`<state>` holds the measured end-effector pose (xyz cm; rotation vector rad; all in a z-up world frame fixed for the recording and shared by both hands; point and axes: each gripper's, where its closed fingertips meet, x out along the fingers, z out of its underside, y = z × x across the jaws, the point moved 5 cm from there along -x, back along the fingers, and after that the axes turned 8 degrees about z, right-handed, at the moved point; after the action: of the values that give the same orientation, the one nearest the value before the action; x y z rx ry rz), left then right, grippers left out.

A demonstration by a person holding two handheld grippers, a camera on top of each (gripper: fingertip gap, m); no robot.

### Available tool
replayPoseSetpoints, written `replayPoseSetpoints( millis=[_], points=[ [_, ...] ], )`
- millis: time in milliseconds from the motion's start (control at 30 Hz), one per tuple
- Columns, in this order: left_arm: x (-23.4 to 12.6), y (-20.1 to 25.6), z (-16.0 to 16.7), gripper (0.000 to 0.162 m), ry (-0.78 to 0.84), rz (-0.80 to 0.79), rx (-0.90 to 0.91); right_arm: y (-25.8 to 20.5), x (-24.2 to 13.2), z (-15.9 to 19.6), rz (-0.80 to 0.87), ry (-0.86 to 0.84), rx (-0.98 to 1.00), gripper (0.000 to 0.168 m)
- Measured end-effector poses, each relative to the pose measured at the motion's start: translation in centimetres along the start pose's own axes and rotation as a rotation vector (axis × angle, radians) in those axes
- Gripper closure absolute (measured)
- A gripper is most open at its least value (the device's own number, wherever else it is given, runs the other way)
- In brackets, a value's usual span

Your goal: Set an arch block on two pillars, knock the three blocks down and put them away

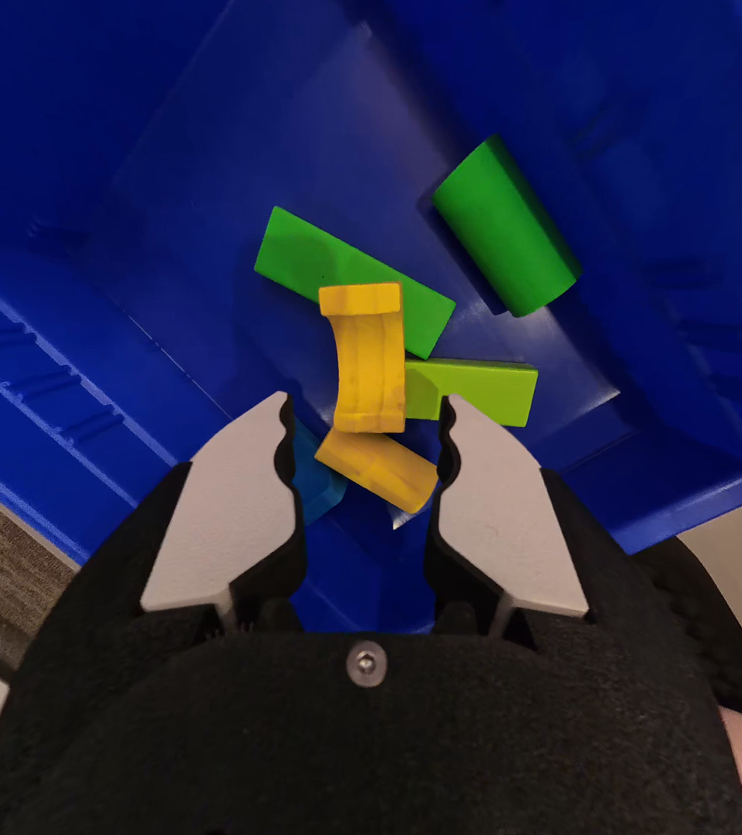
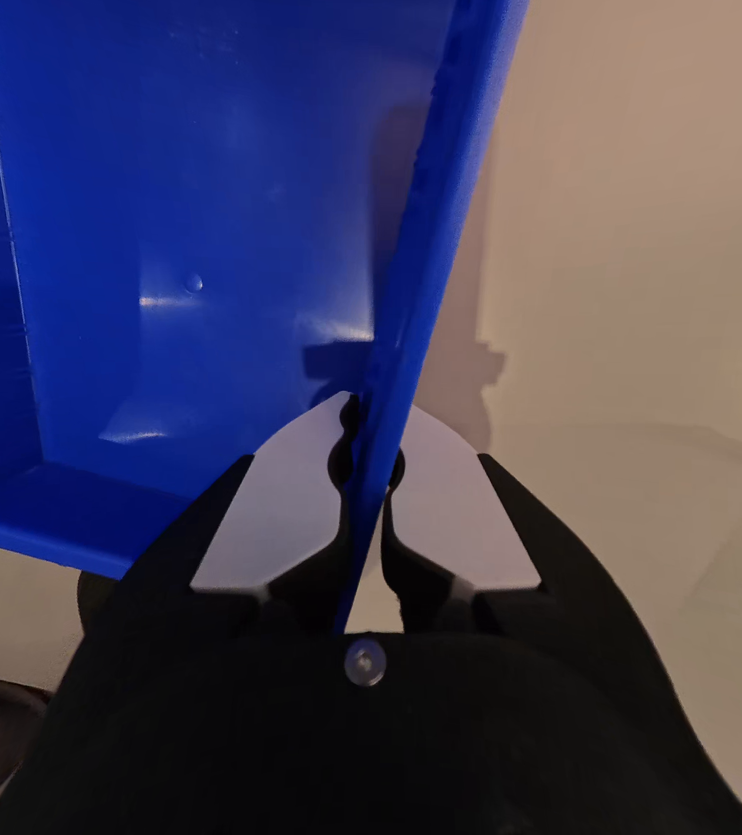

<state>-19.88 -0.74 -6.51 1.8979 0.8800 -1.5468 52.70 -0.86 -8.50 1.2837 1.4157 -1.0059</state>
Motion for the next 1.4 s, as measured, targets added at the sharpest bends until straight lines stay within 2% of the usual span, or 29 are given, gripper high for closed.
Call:
replayPoseSetpoints(
  millis=[300,367,467,567,633,700,833,1000,1067,1167,1400],
  points=[
    [0.2,-0.2,-0.1,0.100,0.013,0.013,-0.001,0.6,-0.2,0.5,0.014,0.012,-0.033,0.156],
    [0.4,-0.3,-0.1,0.099,0.008,0.016,-0.003,1.0,-0.7,0.2,0.067,0.030,-0.015,0.147],
    [0.6,-0.4,0.0,0.099,0.002,0.019,-0.003,1.5,-3.0,-1.0,0.156,0.159,0.021,0.143],
    [0.7,-0.5,0.0,0.099,0.007,0.024,-0.008,1.7,-6.9,-2.8,0.256,0.380,0.048,0.140],
    [0.8,-0.4,0.0,0.099,0.003,0.029,-0.009,1.2,-9.6,-3.7,0.272,0.547,0.078,0.140],
    [0.9,-0.5,0.1,0.099,-0.008,0.024,-0.007,1.2,-10.8,-3.7,0.283,0.607,0.146,0.140],
    [1.0,-0.3,0.0,0.101,-0.003,0.035,-0.004,2.0,-7.5,-2.0,0.186,0.405,0.211,0.126],
    [1.1,-0.3,0.1,0.101,-0.020,0.036,-0.005,1.6,-3.2,-0.8,0.035,0.201,0.198,0.126],
    [1.1,-0.3,0.1,0.102,-0.022,0.038,-0.006,1.5,-2.2,-0.7,0.041,0.155,0.165,0.132],
    [0.9,-0.4,0.3,0.103,-0.014,0.036,-0.014,0.8,-0.9,-0.4,0.004,0.089,0.083,0.160],
    [1.4,-0.4,0.5,0.103,-0.050,0.038,-0.012,0.8,-0.8,-0.3,0.044,0.105,-0.041,0.159]
  ],
)
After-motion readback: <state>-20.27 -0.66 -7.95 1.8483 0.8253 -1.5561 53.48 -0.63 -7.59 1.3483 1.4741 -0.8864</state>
